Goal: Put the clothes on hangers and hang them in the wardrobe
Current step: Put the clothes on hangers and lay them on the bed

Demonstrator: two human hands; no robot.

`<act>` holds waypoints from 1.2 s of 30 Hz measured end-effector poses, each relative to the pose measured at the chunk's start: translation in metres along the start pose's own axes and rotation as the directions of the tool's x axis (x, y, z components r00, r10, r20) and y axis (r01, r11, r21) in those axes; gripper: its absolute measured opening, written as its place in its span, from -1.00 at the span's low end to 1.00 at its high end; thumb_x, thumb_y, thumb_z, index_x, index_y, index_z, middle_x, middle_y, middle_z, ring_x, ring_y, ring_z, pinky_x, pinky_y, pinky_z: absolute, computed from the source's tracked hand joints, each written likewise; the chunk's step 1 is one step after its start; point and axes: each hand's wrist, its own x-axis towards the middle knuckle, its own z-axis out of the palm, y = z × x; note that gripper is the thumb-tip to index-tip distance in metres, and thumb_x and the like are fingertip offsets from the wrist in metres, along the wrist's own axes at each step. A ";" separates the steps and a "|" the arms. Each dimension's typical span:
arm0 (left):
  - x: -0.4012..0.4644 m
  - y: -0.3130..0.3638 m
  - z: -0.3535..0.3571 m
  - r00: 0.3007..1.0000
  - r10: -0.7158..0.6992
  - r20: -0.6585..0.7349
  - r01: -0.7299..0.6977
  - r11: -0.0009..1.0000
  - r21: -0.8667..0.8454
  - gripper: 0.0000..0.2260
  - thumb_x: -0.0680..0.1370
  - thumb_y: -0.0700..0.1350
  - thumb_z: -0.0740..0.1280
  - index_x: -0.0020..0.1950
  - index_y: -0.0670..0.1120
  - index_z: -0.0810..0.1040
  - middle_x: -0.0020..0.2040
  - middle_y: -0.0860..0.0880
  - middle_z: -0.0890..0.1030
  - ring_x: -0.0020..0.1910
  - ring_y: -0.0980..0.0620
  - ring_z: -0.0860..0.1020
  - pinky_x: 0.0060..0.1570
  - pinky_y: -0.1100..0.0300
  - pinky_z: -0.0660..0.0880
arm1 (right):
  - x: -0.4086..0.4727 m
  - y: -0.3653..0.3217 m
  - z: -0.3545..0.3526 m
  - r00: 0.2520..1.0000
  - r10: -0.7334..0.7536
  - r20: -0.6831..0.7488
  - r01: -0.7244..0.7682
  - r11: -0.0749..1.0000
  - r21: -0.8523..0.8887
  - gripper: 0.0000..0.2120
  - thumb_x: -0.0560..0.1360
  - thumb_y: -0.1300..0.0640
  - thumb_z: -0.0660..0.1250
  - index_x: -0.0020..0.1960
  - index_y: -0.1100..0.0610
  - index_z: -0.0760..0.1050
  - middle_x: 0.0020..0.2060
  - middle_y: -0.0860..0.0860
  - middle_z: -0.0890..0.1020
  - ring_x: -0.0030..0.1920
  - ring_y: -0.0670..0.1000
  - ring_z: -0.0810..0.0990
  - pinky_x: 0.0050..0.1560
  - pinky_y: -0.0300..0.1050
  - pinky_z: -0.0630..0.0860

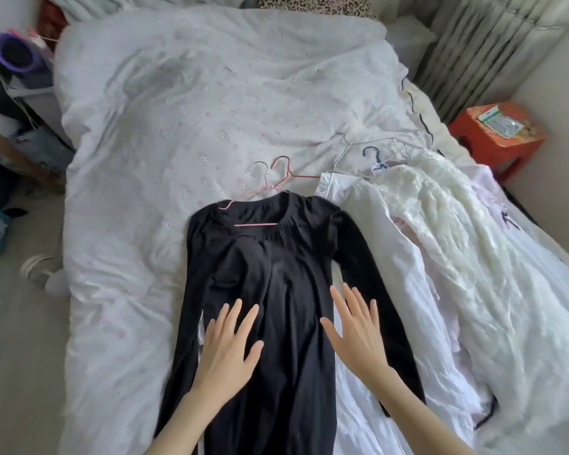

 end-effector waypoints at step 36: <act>-0.286 0.563 0.200 0.061 0.937 0.343 -0.983 0.116 -0.142 -0.50 0.50 0.14 0.06 0.37 -0.06 0.39 0.36 -0.19 0.41 0.36 -0.26 0.34 0.24 -0.10 0.25 | -0.643 0.282 -0.053 -0.148 0.932 -0.331 -0.791 0.090 0.605 -0.23 0.38 -0.32 -0.18 0.50 0.02 0.09 0.50 0.03 0.12 0.51 0.03 -0.01 0.45 0.07 -0.22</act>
